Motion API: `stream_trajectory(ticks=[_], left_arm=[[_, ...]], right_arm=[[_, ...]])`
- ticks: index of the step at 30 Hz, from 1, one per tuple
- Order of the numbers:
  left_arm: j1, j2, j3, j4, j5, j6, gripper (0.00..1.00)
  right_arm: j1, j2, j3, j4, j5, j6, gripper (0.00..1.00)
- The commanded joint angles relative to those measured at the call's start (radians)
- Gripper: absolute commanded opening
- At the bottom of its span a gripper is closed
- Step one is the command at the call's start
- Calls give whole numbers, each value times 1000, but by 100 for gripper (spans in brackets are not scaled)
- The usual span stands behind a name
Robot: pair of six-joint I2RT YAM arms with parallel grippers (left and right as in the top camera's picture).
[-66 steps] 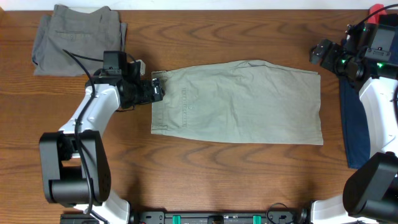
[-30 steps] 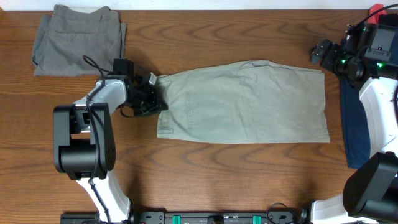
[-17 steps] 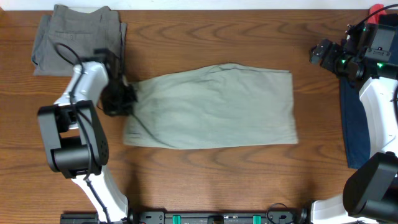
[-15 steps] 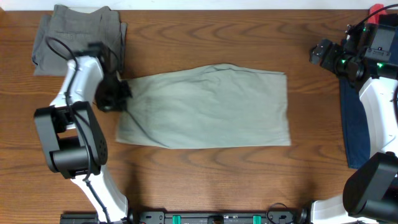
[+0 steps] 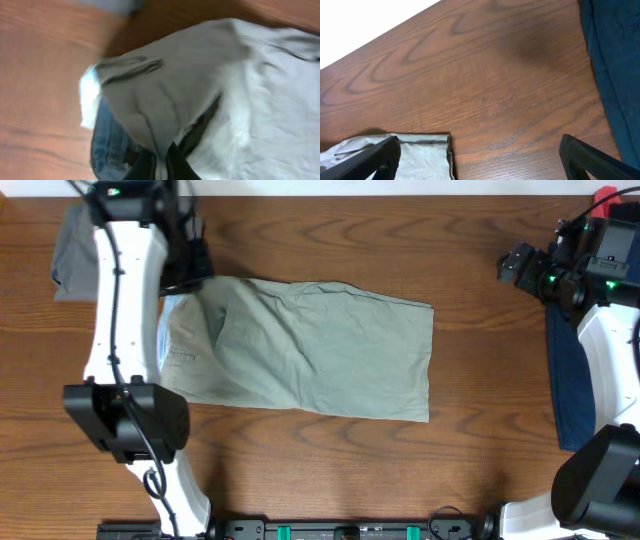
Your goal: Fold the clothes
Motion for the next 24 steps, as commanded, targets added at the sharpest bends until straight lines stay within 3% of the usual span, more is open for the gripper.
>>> stream_trajectory(ticks=[1,9,14,16,19,24], left_arm=[[-34,-8,4,-6,-48,9,17],[28,-6,-87,4,-67,8,17],[106,-6,-175,37,-66,8,46],[137,-6,-229,71,-63,8,73],[182,-6,-326,141,-63,9,87],[277,-6,-496,309,-27,24,95]], right_arm=[[6,2,6,0,-3,6,99],[6,2,6,0,-3,6,99],[6,2,6,0,-4,6,99],[6,2,6,0,-4,6,99],[6,2,6,0,-3,6,99],[6,2,6,0,-3,6,99]])
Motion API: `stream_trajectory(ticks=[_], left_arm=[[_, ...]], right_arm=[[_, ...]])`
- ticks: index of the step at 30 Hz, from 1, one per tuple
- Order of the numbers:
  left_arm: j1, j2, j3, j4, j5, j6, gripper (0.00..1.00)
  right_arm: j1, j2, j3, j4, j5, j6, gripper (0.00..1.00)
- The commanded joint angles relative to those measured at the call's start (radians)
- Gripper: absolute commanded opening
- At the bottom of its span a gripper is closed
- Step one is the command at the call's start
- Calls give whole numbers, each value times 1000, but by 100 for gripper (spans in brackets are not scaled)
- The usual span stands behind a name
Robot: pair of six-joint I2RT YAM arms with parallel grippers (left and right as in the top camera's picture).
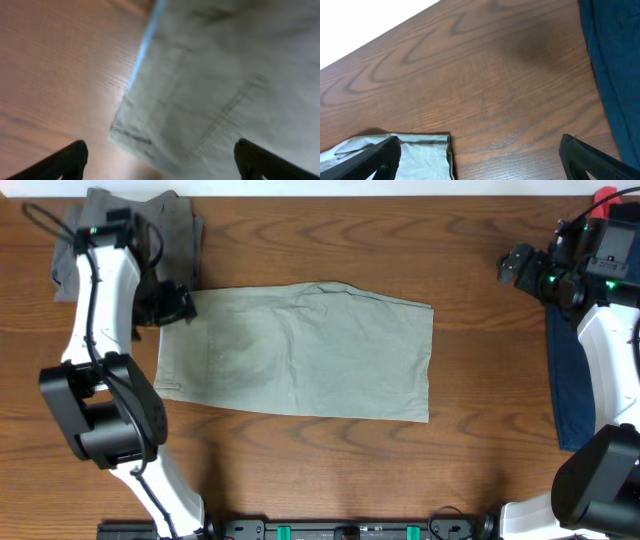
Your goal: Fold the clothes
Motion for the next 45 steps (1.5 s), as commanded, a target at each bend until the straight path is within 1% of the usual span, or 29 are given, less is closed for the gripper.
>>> stream_trajectory(ticks=[1,3,5,8,11,16,23,25,28,29,31,33,37,42,45], left_arm=[[79,-5,-101,74,77,47,95],[130,-5,-146,121,210,131,95],[181,-5,-185,154,331,189,95],[229,-5,-228,177,426,225,95],[245,-5,-275,189,467,238,95],[230,-5,-366,206,468,233,95],[228,-5,-452,282,464,227,94],[227,-5,-466,299,465,230,90],[219,-5,-475,310,465,231,78],[214,-5,-475,310,465,231,76],[206,-5,-475,311,464,231,75],[204,-5,-475,314,422,227,75],[216,-6,-461,325,217,134,75],[249,-11,-414,332,194,132,76],[262,-13,-391,380,194,132,76]], right_arm=[[6,2,6,0,-4,6,99],[6,2,6,0,-4,6,99],[6,2,6,0,-3,6,99],[6,2,6,0,-4,6,99],[6,2,6,0,-3,6,99],[6,2,6,0,-3,6,99],[6,2,6,0,-3,6,99],[6,2,6,0,-4,6,99],[6,2,6,0,-3,6,99],[6,2,6,0,-3,6,99],[6,2,6,0,-4,6,99],[6,2,6,0,-3,6,99],[6,2,6,0,-4,6,99],[6,2,6,0,-3,6,99],[6,2,6,0,-3,6,99]])
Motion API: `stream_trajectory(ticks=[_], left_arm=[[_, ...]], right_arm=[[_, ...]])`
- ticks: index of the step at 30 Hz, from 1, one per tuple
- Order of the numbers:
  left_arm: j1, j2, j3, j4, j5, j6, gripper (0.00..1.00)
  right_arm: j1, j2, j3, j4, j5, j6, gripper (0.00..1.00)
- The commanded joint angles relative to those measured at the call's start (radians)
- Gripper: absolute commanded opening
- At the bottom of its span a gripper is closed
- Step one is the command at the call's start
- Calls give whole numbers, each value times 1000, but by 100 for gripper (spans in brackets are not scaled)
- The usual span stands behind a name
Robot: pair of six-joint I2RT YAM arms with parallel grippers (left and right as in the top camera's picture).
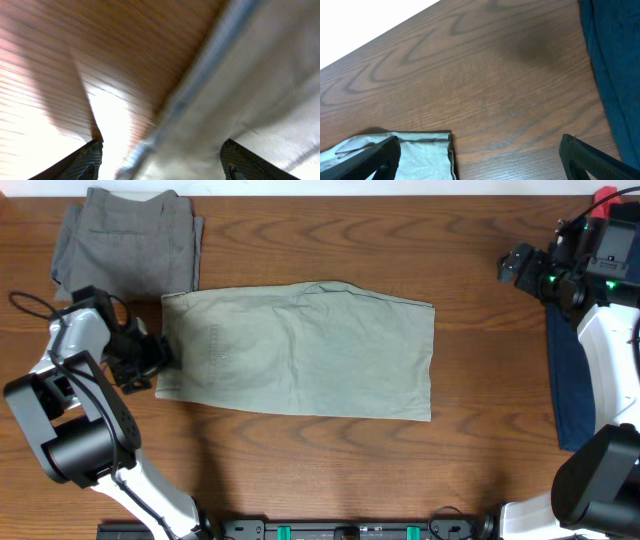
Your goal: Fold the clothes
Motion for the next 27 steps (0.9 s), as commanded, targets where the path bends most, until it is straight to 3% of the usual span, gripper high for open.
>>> stream_trajectory(ticks=[1,2,11,22,25,27], left_arm=[[18,17,34,54,-59,-19,77],[18,18,34,76,-57,-19,82],[7,36,4,80,126,39,83],[-61,109,-27,80,131,95,84],[-76,159,-27,86,124,94,79],[-79,192,-27,89,124,88,64]], right_arm=[[6,2,6,0,-3,6,99],[6,2,6,0,-3,6,99],[6,2,6,0,-3,6,99],[6,2,6,0,-3,6,99],[6,2,6,0,-3,6,99],[6,2,6,0,-3,6,99]])
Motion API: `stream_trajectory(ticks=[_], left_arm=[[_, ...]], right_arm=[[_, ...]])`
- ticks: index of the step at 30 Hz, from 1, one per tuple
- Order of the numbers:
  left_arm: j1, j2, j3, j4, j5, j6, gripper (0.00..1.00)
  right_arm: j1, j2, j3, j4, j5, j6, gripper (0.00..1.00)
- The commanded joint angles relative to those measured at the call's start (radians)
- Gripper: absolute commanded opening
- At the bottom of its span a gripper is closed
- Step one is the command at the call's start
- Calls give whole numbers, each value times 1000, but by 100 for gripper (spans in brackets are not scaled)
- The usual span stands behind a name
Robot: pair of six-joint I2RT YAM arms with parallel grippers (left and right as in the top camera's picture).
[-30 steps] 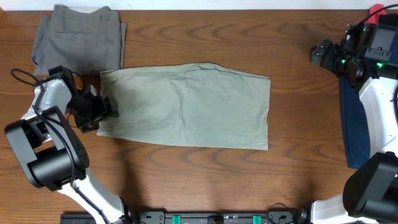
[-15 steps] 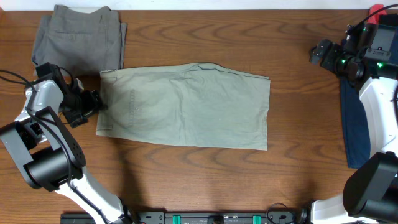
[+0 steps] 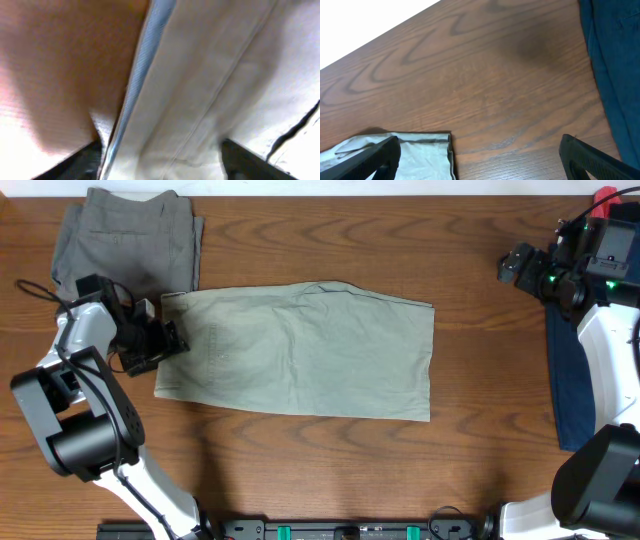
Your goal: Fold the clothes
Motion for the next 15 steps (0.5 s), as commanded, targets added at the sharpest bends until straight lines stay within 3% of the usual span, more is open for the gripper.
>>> stream_trajectory(ticks=[1,3,7,11,15], left_arm=[[-18,160,-61,6,30,14,55],[-18,171,-61,5,29,8,34],[-18,164,-57,-9,29,-5,6],[-18,152,-40,-42,13,-9,6],[-18,149,35,-143,-157,-99,6]], right_arm=[[6,2,6,0,-3,6,99],[6,2,6,0,-3,6,99],[6,2,6,0,-3,6,99],[6,2,6,0,-3,6,99],[6,2,6,0,-3,6,99]])
